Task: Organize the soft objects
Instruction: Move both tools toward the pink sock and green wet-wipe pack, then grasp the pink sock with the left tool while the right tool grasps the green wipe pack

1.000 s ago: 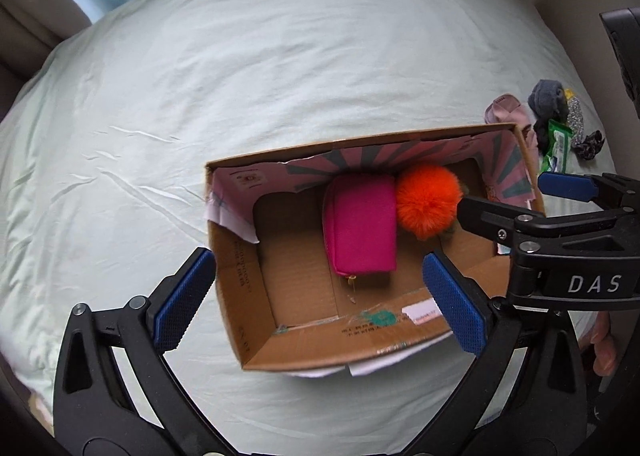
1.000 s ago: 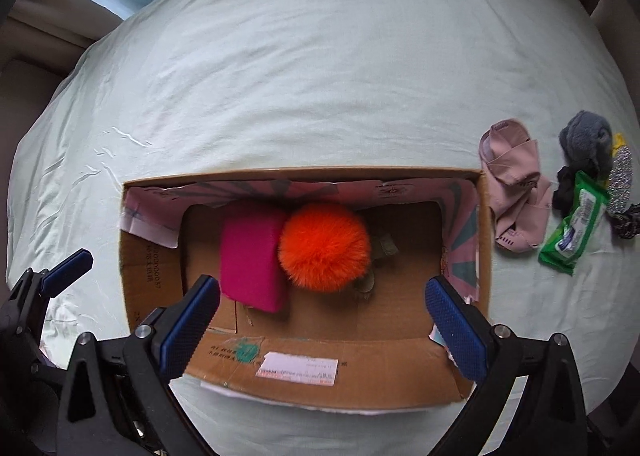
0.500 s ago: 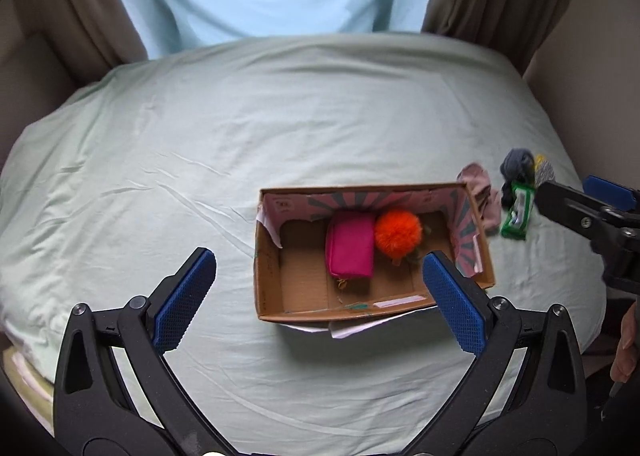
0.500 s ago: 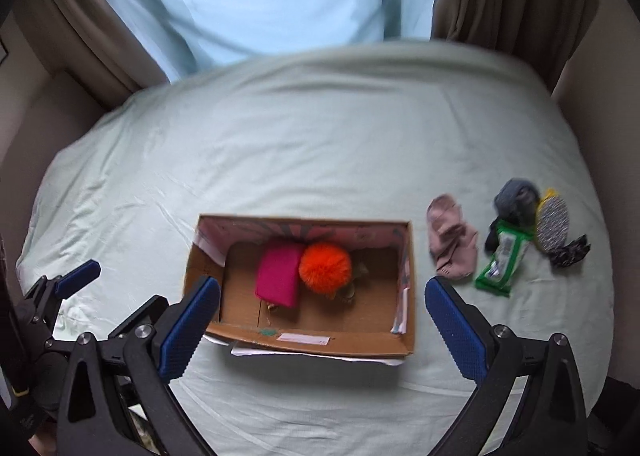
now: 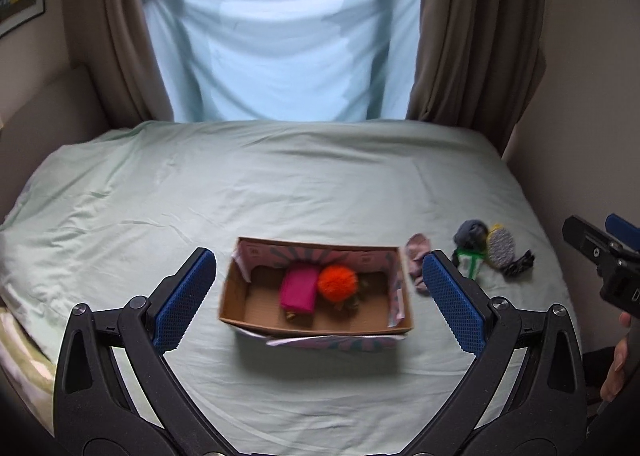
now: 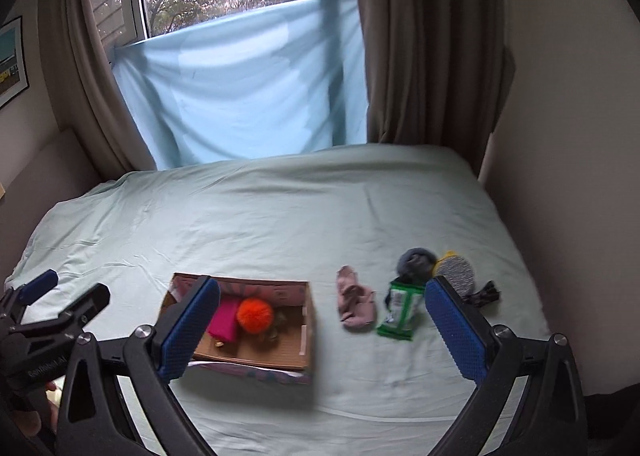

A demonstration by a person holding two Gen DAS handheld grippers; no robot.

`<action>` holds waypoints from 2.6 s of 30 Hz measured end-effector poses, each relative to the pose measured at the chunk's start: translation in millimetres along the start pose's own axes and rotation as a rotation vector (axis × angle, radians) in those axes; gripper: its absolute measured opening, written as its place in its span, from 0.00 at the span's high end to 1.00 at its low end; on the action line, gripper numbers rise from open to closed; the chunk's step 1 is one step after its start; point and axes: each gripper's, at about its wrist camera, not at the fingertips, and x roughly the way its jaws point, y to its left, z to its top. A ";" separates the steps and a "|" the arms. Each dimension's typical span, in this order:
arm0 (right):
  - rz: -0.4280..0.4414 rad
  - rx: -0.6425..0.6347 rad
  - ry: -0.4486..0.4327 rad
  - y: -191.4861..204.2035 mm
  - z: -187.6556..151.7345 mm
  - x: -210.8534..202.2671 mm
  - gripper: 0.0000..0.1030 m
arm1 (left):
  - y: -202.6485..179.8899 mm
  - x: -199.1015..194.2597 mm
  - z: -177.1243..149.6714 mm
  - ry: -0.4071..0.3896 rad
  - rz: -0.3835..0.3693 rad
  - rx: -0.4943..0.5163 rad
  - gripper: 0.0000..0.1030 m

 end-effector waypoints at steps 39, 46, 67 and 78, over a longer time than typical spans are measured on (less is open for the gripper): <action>0.184 0.216 0.434 -211.6 -53.1 242.8 0.01 | -263.7 289.4 -82.9 0.305 0.137 0.347 0.01; 0.187 0.255 0.545 -205.8 -81.8 300.8 0.02 | -267.2 347.1 -101.7 0.399 0.112 0.434 0.02; 0.151 0.348 0.712 -199.6 -116.0 394.1 0.39 | -263.7 452.9 -128.8 0.580 -0.026 0.384 0.25; 0.112 0.365 0.692 -186.6 -114.1 393.7 0.59 | -250.9 446.3 -128.4 0.562 -0.072 0.346 0.67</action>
